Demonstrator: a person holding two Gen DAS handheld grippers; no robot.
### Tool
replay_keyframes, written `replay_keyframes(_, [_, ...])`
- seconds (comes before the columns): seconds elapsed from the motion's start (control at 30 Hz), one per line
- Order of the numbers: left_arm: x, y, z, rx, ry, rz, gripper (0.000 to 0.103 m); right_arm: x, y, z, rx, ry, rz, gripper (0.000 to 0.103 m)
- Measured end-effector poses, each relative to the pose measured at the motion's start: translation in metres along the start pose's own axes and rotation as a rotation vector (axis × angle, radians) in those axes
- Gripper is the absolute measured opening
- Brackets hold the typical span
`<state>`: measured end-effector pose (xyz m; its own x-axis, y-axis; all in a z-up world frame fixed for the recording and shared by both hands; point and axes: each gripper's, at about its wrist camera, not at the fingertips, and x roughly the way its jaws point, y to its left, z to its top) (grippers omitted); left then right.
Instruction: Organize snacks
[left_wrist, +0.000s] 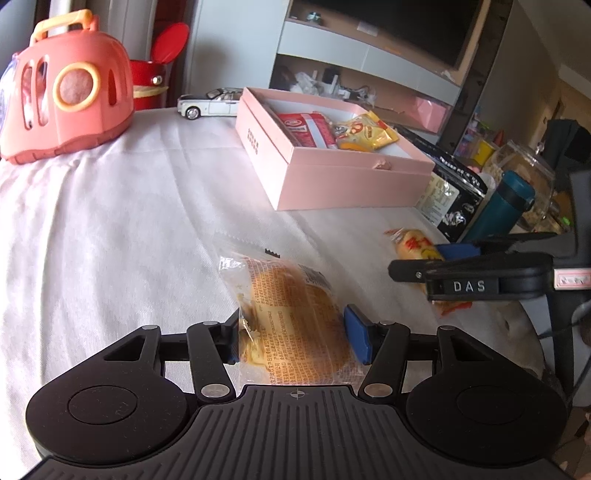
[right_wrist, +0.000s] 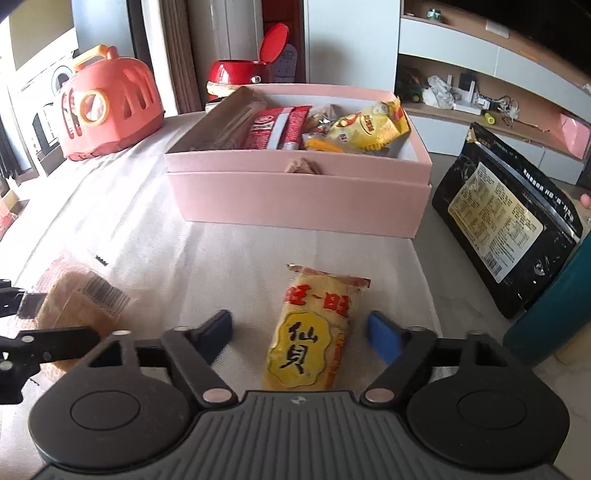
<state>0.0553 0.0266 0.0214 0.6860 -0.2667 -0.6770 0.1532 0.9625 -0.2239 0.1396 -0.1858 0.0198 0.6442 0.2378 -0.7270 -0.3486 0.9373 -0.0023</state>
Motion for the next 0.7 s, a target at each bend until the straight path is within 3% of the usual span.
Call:
replay_keyframes(0.03, [-0.001, 0.001, 0.000, -0.008, 0.000, -0.010, 0.058, -0.003, 0.001, 0.000, -0.010, 0.003, 0.005, 0.047])
replay_keyframes(0.1, [-0.006, -0.001, 0.000, -0.011, -0.017, -0.028, 0.054, -0.010, 0.002, -0.001, -0.013, 0.006, 0.023, 0.037])
replay_keyframes(0.27, [-0.035, -0.013, 0.012, 0.028, -0.110, -0.068, 0.031, -0.045, -0.007, 0.003, 0.009, -0.061, 0.055, 0.034])
replay_keyframes(0.3, [-0.043, -0.017, 0.016, 0.040, -0.139, -0.072, 0.021, -0.056, -0.009, 0.006, 0.013, -0.094, 0.062, 0.034])
replay_keyframes(0.43, [-0.068, -0.024, 0.037, 0.060, -0.231, -0.080, 0.020, -0.106, -0.017, 0.026, 0.028, -0.247, 0.085, 0.034])
replay_keyframes(0.53, [-0.070, -0.024, 0.042, 0.063, -0.227, -0.042, 0.020, -0.132, -0.020, 0.036, 0.018, -0.327, 0.095, 0.034])
replay_keyframes(0.6, [-0.063, -0.021, 0.038, 0.052, -0.190, -0.022, 0.020, -0.135, -0.019, 0.035, 0.008, -0.344, 0.085, 0.034])
replay_keyframes(0.7, [-0.047, -0.011, 0.027, 0.020, -0.113, -0.011, 0.021, -0.117, -0.018, 0.026, 0.016, -0.284, 0.104, 0.034])
